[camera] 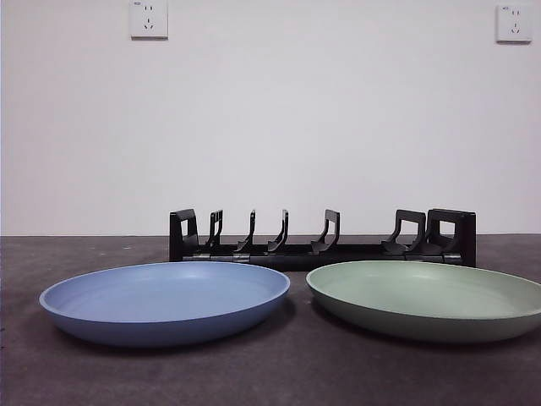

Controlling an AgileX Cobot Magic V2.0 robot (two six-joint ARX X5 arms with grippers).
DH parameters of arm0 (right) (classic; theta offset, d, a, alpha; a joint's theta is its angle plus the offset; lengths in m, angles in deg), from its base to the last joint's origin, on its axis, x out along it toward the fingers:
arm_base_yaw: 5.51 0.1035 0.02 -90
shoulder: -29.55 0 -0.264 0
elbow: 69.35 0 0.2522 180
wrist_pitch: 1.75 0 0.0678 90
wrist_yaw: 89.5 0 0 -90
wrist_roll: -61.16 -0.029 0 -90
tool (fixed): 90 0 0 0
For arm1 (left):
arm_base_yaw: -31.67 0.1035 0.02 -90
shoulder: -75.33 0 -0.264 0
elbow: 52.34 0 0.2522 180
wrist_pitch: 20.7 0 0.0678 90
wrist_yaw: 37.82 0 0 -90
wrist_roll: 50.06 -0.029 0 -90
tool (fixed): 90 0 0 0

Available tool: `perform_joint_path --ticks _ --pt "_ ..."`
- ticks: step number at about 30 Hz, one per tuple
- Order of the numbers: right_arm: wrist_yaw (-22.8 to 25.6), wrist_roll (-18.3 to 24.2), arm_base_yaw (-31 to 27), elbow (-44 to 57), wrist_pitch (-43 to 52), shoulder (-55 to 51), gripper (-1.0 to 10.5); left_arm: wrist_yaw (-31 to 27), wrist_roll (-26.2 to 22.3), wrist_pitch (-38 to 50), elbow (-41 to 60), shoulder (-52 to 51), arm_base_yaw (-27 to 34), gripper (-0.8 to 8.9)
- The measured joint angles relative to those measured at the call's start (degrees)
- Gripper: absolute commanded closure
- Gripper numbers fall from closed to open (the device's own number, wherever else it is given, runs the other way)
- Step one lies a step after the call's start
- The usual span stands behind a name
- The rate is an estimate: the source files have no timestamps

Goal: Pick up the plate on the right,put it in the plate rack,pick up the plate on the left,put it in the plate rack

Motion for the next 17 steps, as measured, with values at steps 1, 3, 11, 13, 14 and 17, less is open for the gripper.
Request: perform_joint_path --ticks 1,3,11,13,14,17 --pt "-1.0 0.7 0.0 -2.2 -1.9 1.6 9.6 0.9 0.0 -0.7 -1.7 1.3 0.0 8.2" --pt "-2.9 2.8 0.0 -7.3 -6.5 5.3 9.6 3.5 0.0 -2.5 -5.9 4.5 0.0 8.2" --pt "-7.1 11.0 0.0 -24.6 -23.4 16.0 9.6 11.9 -3.3 -13.7 -21.0 15.4 0.0 8.2" --pt "-8.4 12.3 0.0 -27.9 -26.8 17.7 9.6 12.9 -4.5 -17.2 -24.4 17.4 0.0 8.2" --pt "-9.4 12.7 0.0 -29.4 -28.7 18.5 9.6 13.1 -5.1 -18.8 -26.1 18.4 -0.3 8.2" --pt "-12.0 13.6 0.0 -32.2 -32.5 20.1 9.6 13.5 -6.3 -21.5 -29.7 20.1 -2.1 8.2"
